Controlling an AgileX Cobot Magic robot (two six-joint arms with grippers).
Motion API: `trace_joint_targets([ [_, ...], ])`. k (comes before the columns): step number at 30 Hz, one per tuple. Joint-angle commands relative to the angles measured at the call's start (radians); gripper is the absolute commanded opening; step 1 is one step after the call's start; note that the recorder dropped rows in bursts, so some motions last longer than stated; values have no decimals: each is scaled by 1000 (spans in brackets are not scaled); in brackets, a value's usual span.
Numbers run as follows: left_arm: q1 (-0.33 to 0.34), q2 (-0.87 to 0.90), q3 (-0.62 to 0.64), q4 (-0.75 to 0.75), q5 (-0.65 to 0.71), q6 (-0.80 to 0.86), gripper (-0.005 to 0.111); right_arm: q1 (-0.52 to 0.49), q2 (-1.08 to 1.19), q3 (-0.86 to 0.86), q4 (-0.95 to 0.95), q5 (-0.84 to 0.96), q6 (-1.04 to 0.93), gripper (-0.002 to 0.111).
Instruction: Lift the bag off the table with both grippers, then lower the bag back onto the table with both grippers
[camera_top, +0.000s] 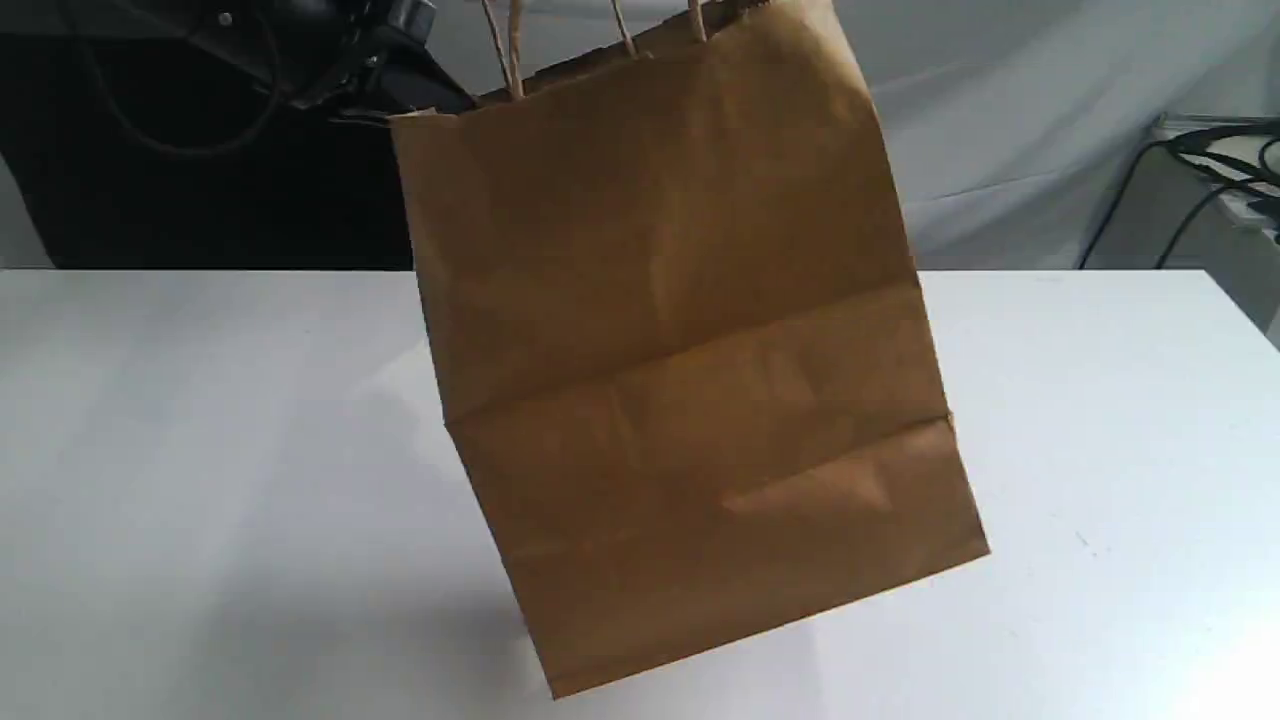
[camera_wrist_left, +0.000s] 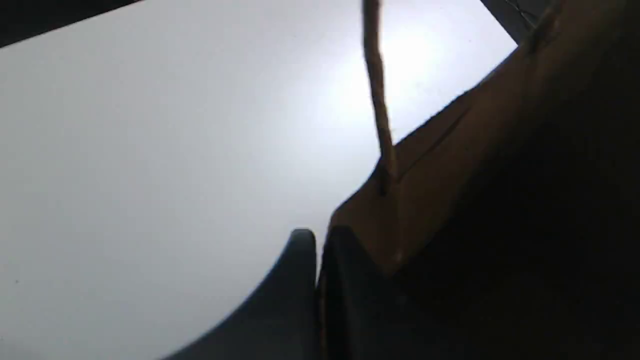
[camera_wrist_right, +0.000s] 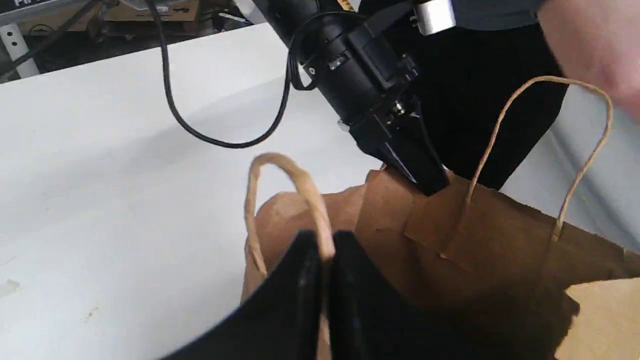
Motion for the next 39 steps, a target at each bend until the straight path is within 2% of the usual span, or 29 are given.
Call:
trace_joint_targets([
  [1,2,1,3,-8,-6,-7,0,-1,-7,-8,8,-1,4,0],
  [25,2,1,3,-8,-6,-1,0,-1,-7,-8,6,-3,3,0],
  [32,2,-3,3,-13,-6,40,0,-1,-7,-4,-64,30,2,0],
  [35,2,-17,3,-36,-6,70,0,1,-16,42,-72,23,-31,0],
  [39,0,-49,3,-46,-23,111,0,1,-71,178,-3,-112,-108,0],
])
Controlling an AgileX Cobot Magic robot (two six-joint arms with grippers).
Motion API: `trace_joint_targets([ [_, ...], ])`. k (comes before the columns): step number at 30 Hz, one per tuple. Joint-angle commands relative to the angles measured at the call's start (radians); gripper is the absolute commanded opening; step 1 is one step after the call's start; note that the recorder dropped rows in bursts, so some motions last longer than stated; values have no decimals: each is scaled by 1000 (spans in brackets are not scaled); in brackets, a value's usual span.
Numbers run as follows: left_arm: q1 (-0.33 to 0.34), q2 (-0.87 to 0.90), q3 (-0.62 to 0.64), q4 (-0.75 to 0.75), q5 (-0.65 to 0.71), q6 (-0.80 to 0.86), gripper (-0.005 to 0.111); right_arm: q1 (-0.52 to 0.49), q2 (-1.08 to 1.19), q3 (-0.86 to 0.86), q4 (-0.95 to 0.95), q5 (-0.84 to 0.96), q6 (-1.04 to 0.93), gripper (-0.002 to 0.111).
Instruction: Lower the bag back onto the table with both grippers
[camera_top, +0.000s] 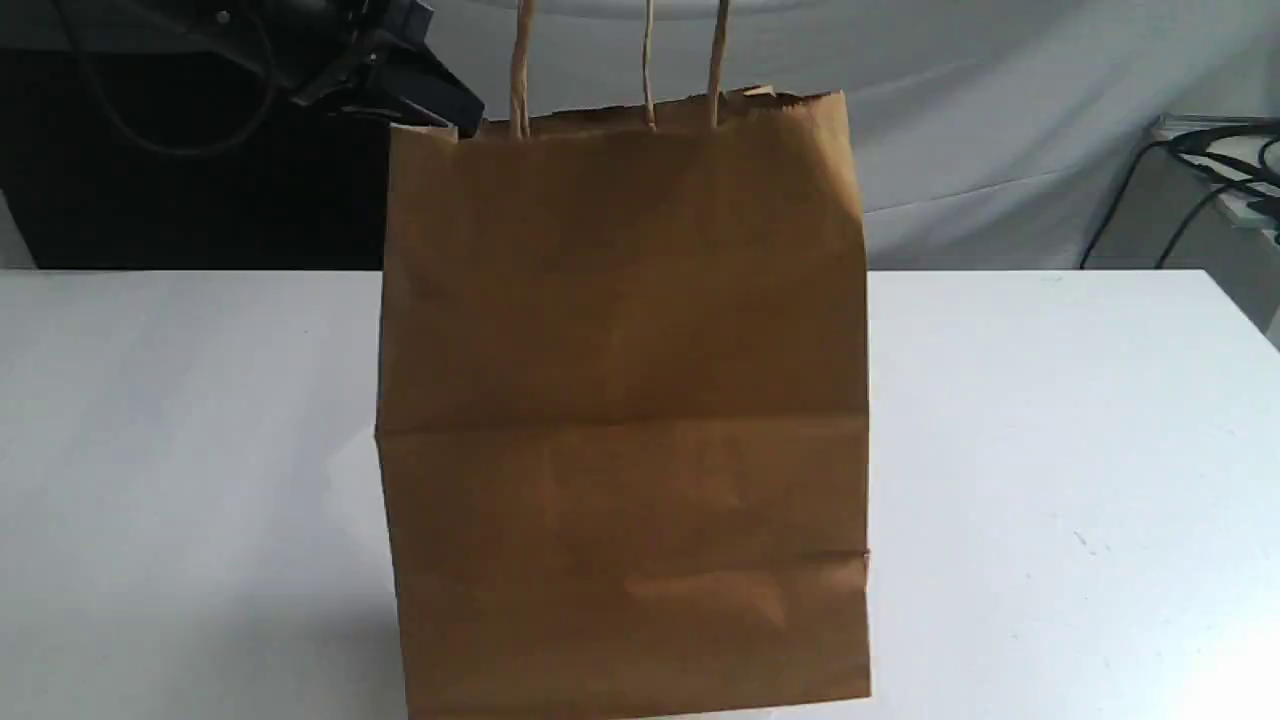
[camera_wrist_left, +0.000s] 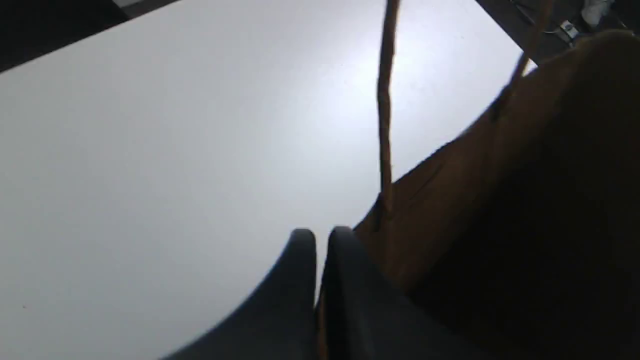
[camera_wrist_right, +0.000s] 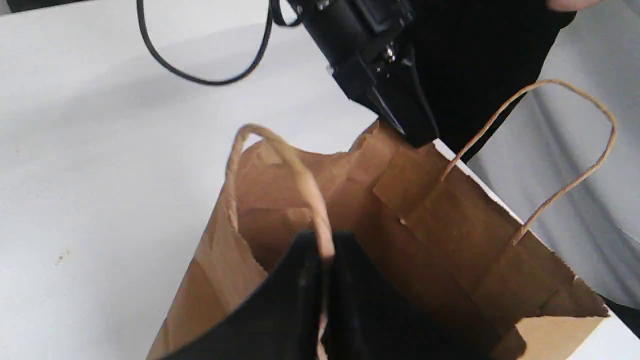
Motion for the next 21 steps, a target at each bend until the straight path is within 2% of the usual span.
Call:
trace_joint_targets([
  [1,0,-47,3,-26,-28,33,0,1,-61,129,86,-149,-76,0],
  [6,0,-60,3,-26,-32,57,0,1,-139,282,186,-245,-124,0],
  [13,-28,-60,3,-11,-23,70,0,1,-176,447,199,-316,-128,0],
  [21,-74,-60,3,73,-33,82,0,1,-176,492,214,-355,-142,0],
])
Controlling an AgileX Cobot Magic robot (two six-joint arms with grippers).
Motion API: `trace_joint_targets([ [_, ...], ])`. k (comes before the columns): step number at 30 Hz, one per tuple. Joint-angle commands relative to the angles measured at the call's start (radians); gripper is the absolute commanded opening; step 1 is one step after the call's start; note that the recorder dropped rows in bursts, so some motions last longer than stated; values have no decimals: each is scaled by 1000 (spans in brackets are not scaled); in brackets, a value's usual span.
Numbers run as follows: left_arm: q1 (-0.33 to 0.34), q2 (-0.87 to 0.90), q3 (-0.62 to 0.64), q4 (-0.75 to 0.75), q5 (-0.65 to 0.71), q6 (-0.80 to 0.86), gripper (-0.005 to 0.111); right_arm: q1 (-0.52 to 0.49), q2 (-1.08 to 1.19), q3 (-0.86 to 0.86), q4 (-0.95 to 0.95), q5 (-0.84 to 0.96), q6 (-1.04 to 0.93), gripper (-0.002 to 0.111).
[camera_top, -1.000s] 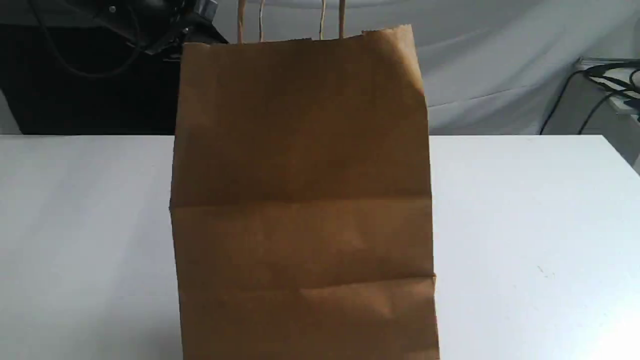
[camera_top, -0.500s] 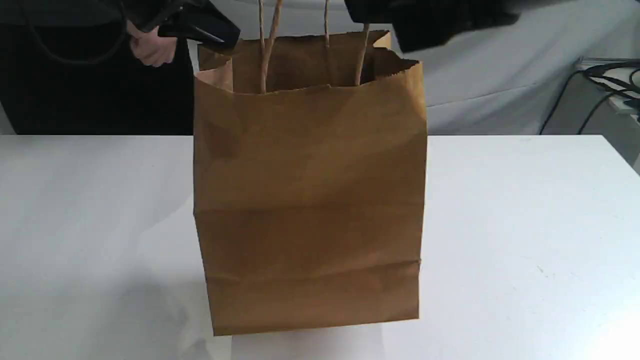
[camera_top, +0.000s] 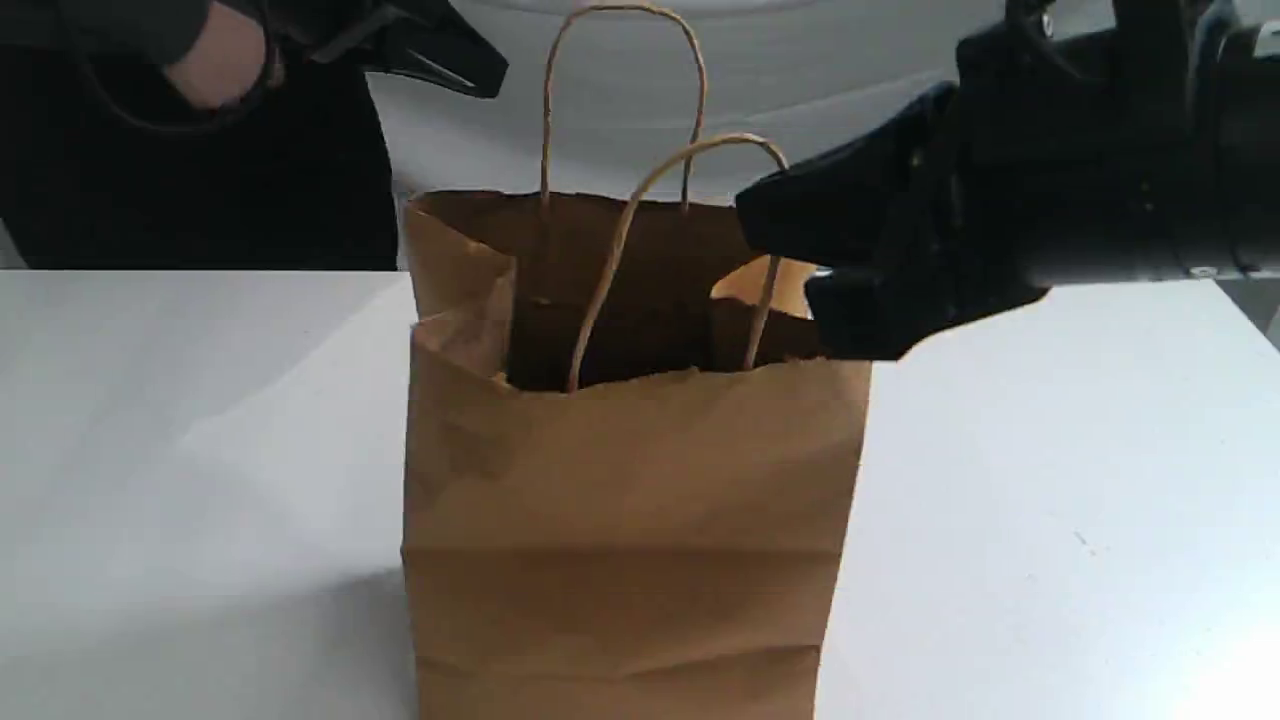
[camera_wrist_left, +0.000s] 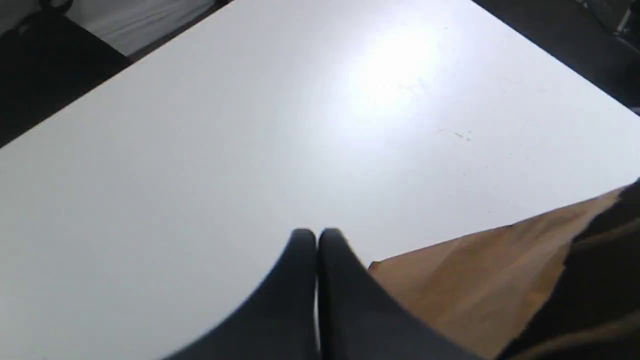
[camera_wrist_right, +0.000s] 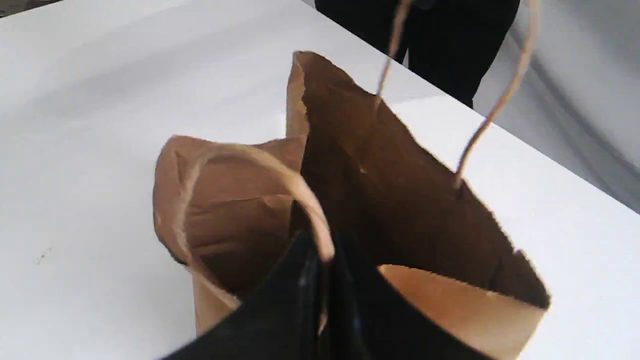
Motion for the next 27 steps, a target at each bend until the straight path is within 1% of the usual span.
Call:
trace_joint_targets([
  [1,-9,-10,3,20,-9,9,0,1,-11,7,22,-17,-20,0],
  [9,-9,-10,3,20,7,9,0,1,-11,7,61,-15,-20,0],
  [11,-9,-10,3,20,10,9,1,1,-11,7,64,-8,-20,2],
  [15,-9,-10,3,20,20,9,6,1,-11,7,64,16,-20,19],
  [18,-9,-10,3,20,20,9,14,1,-11,7,64,27,-20,38],
  [20,-9,-10,3,20,20,-1,22,1,-11,7,64,27,-20,47],
  [22,-9,-10,3,26,20,-19,27,1,-11,7,64,27,-20,55],
  [24,-7,-12,3,38,20,-22,27,1,-13,7,64,27,-20,57],
  [27,-1,-24,3,63,20,-26,27,1,-32,7,62,35,-20,57],
])
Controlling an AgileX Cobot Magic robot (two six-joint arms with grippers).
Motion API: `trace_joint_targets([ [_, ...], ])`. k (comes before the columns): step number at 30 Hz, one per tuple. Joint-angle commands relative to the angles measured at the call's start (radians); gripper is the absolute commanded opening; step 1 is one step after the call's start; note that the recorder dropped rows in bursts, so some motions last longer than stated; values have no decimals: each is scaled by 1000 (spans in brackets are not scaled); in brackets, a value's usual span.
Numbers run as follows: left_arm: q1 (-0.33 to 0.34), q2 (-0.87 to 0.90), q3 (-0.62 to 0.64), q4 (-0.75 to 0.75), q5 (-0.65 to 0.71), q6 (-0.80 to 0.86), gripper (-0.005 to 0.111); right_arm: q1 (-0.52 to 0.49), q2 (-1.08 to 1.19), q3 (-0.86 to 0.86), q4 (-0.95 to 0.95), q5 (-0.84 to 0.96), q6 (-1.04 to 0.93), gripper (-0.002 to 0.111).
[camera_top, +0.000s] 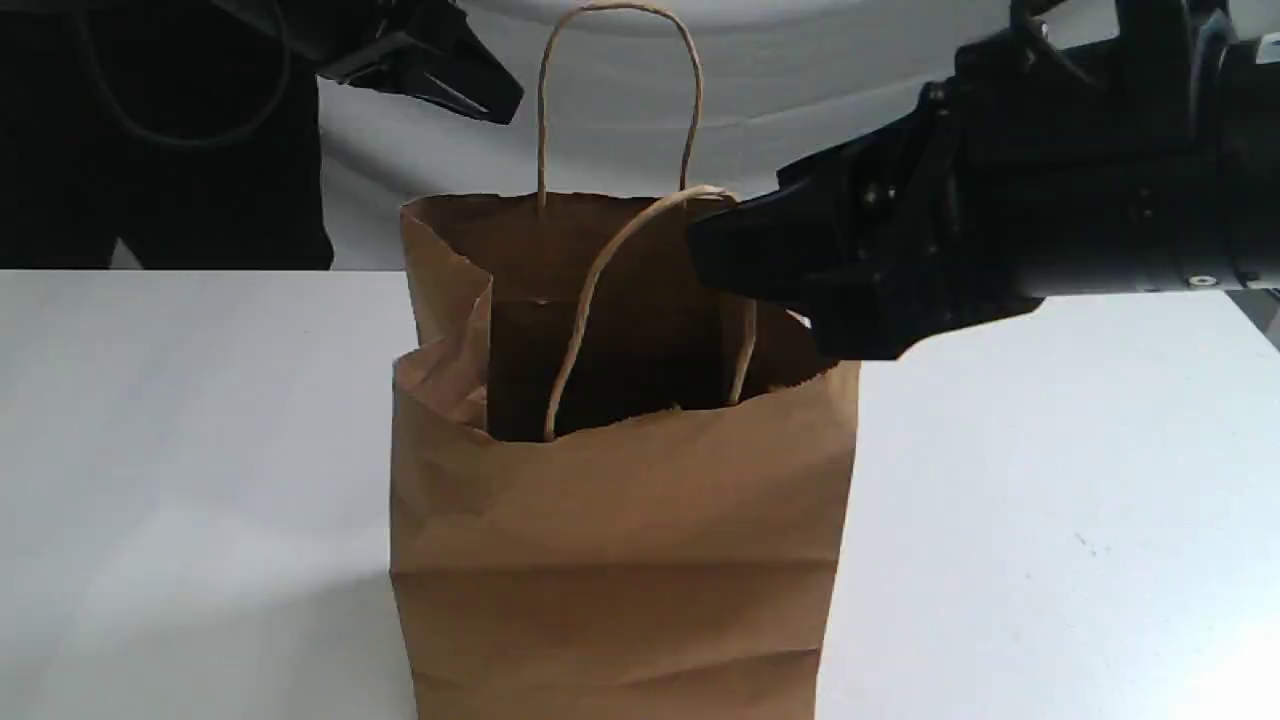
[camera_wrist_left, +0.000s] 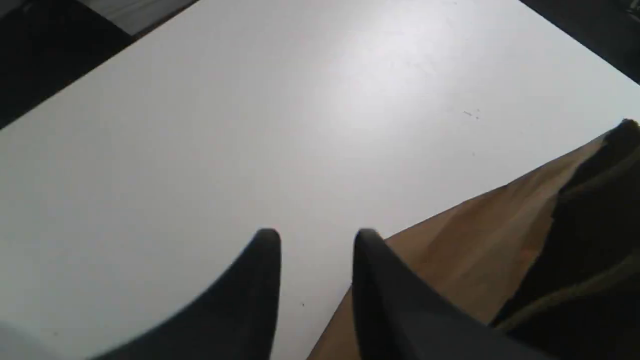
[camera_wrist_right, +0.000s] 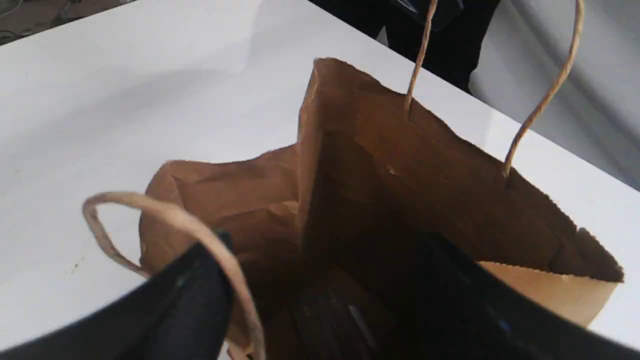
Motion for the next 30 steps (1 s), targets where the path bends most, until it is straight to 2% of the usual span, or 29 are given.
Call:
trace_joint_targets([
  [1,11,-31,3,29,1,-18,27,1,-35,7,3,12,-8,57],
  [6,47,-68,3,27,1,-32,27,1,-113,7,-53,17,15,57],
  [11,94,-103,3,22,1,-57,27,1,-188,7,-212,64,128,57],
  [20,106,-158,5,26,1,-70,27,1,-225,7,-382,185,296,56],
  [22,106,-181,5,29,1,-85,27,1,-241,7,-425,218,352,49],
  [26,106,-244,28,33,1,-85,24,1,-304,7,-518,235,426,19],
  [28,106,-290,63,33,1,-76,17,1,-349,7,-550,217,441,3],
  [30,106,-335,110,33,1,-46,7,1,-387,7,-556,190,450,0],
])
